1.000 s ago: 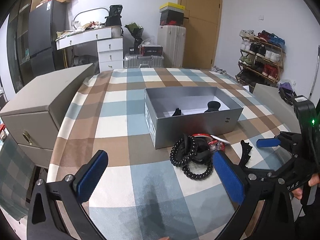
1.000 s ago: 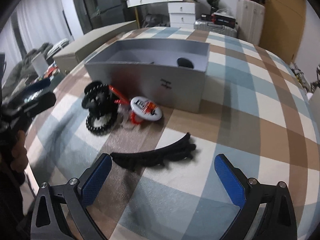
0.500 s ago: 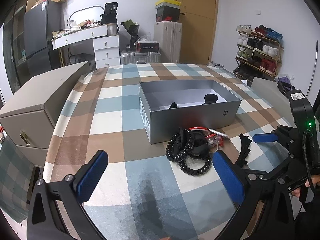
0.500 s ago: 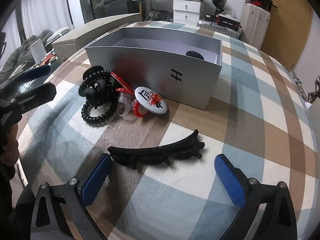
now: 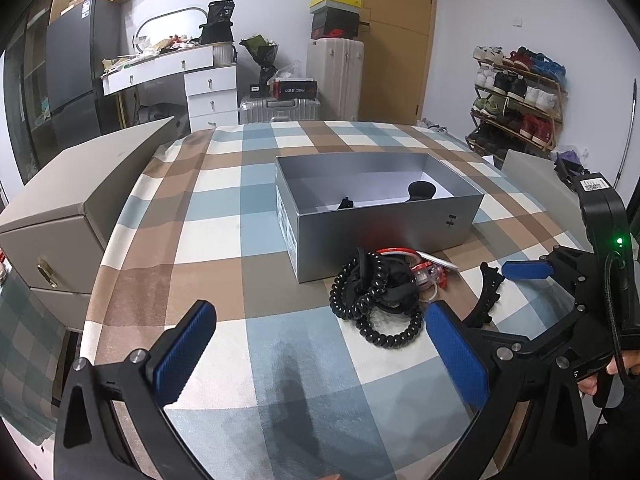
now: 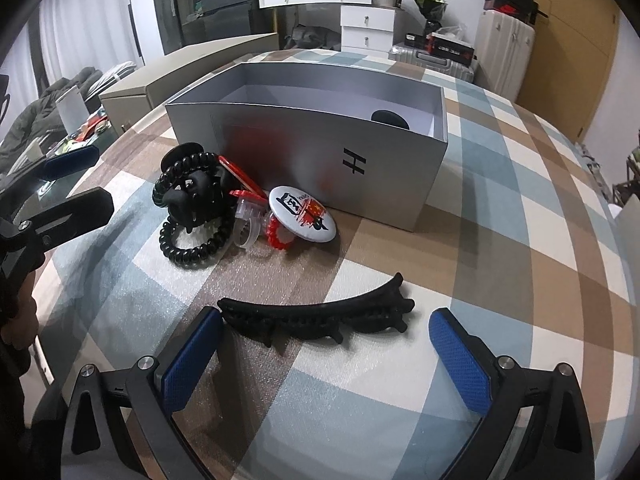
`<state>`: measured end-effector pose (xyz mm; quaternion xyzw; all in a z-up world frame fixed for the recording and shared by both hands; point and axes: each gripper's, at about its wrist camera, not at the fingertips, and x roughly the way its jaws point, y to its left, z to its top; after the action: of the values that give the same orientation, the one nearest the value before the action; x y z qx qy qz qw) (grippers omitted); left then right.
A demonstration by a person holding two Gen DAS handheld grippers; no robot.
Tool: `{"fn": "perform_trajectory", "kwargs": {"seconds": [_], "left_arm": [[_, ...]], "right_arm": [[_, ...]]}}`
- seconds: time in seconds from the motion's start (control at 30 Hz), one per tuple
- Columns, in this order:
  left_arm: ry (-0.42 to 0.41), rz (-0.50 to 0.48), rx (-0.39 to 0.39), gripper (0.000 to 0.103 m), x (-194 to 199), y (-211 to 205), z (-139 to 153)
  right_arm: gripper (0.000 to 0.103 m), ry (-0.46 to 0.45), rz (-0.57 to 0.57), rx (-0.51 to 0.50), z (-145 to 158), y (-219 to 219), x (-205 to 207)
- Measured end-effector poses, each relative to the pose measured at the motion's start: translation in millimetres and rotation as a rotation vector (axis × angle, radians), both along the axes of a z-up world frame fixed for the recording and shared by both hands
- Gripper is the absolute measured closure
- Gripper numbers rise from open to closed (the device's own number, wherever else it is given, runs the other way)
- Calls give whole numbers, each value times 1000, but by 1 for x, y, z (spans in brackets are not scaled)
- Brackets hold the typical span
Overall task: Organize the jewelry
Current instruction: 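Withdraw both open tools from the box back toward the pile, then grasp the long black banana clip with the right tool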
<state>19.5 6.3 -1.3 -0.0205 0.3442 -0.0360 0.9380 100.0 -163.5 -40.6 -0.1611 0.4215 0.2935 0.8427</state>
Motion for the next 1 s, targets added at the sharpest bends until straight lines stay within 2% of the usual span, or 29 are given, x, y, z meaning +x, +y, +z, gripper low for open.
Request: {"fn": "perform_trajectory", "kwargs": {"seconds": [0.33,0.4,0.53,0.67,0.87,1.0], "left_arm": [[4,4,2,1,1,0,-2],[12,5,-3,1,2,0,-4],[17,8,1,1,2,-1,-5],[24,16,-5,1,3,1,-6],[42,12,-34,1,6,2,-9],[55,15,13,1,11,-3,-10]], "right_arm": [[0,-9,3,6,0,3,-1],[7,-19,5,13,1,3,-2],[8,-46,29,11,4,4,-7],[8,-78,38,55,16,0,-10],[8,-73,22,144,29,-12,-6],[8,-79,8,168,35,-17,-5]]}}
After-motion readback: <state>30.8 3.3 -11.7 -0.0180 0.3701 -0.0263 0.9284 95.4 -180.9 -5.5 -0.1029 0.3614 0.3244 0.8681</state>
